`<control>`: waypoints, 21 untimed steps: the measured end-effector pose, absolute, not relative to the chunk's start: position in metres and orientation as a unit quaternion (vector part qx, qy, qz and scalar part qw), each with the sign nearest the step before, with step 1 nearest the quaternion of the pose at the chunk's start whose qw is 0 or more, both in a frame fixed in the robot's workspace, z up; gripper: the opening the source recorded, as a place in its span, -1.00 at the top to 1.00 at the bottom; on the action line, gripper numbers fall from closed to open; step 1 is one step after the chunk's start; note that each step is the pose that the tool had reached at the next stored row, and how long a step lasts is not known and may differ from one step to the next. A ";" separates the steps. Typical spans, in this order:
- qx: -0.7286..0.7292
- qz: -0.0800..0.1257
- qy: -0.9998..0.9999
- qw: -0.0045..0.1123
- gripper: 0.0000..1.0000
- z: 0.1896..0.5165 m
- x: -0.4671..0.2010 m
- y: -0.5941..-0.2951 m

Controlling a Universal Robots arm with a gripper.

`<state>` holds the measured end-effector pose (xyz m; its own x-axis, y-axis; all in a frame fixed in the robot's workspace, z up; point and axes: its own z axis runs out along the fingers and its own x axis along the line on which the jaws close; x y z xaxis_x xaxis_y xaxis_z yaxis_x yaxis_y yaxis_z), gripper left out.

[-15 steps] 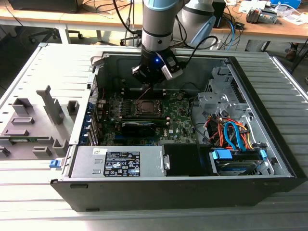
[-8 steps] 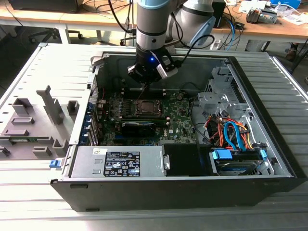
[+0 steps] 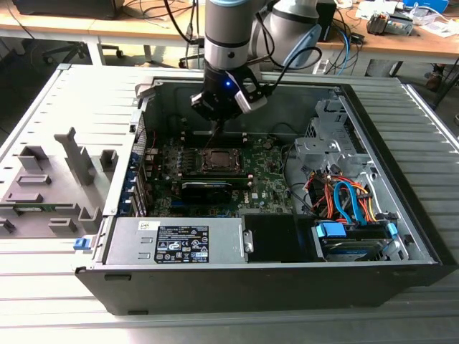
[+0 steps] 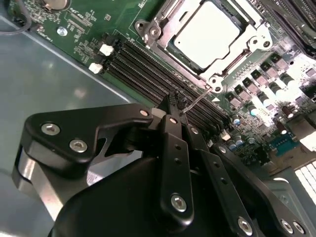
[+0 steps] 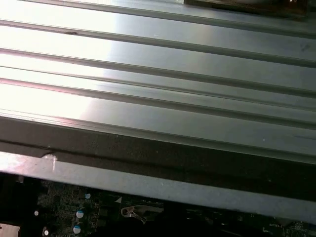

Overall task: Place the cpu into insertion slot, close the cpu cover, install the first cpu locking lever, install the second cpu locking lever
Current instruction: 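Install the first cpu locking lever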

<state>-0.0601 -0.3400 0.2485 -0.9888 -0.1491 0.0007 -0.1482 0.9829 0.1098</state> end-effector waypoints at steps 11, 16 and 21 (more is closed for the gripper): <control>0.075 -0.055 -0.996 0.005 0.79 0.280 -0.059 -0.340; 0.075 -0.056 -0.996 0.005 0.79 0.278 -0.067 -0.342; 0.075 -0.056 -0.996 0.005 0.79 0.273 -0.071 -0.347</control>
<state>-0.0710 -0.3471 0.2725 -0.9888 -0.1492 0.0019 -0.1480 0.9826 0.1125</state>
